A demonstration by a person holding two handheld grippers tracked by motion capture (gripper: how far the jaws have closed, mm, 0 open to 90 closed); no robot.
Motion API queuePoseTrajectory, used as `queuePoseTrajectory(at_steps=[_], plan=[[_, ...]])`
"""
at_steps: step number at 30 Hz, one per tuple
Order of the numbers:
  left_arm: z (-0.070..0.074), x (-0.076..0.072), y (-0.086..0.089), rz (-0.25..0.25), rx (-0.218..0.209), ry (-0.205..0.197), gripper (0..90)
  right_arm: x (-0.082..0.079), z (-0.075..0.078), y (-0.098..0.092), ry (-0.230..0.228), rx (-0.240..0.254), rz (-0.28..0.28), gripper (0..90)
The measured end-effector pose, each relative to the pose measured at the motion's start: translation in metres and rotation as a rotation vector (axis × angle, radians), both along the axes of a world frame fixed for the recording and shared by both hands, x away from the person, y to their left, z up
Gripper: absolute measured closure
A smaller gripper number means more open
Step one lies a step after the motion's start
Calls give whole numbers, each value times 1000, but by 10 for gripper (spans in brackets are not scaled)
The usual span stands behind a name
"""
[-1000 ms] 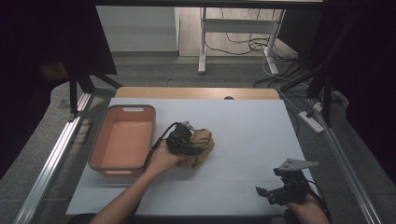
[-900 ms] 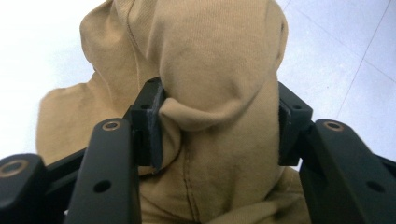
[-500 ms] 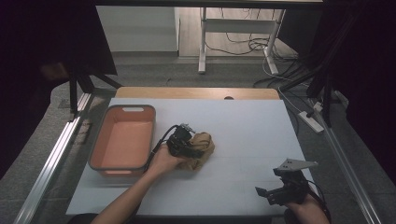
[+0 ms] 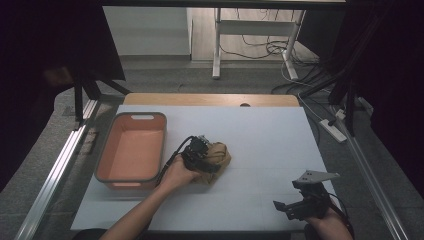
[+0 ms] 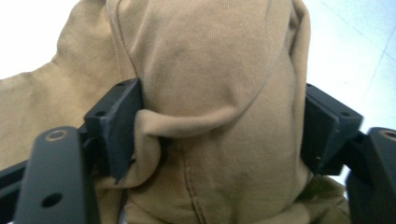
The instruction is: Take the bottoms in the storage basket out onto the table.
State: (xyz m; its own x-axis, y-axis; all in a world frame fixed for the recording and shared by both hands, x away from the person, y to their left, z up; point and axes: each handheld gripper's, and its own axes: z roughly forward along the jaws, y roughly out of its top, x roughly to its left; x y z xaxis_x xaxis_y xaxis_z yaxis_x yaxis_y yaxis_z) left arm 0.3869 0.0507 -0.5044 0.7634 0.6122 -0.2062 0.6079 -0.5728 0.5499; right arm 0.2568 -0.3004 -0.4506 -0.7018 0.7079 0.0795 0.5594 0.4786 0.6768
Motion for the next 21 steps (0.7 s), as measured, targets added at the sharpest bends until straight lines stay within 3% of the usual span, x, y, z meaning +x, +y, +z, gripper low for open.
queuePoseTrajectory(at_steps=[3,21], plan=[[-2,0,-1,5,8,2,142,0,0,0,1,-3,2,10],[-3,0,-3,-12,8,-15,0,0,0,2,7,-14,17,10]])
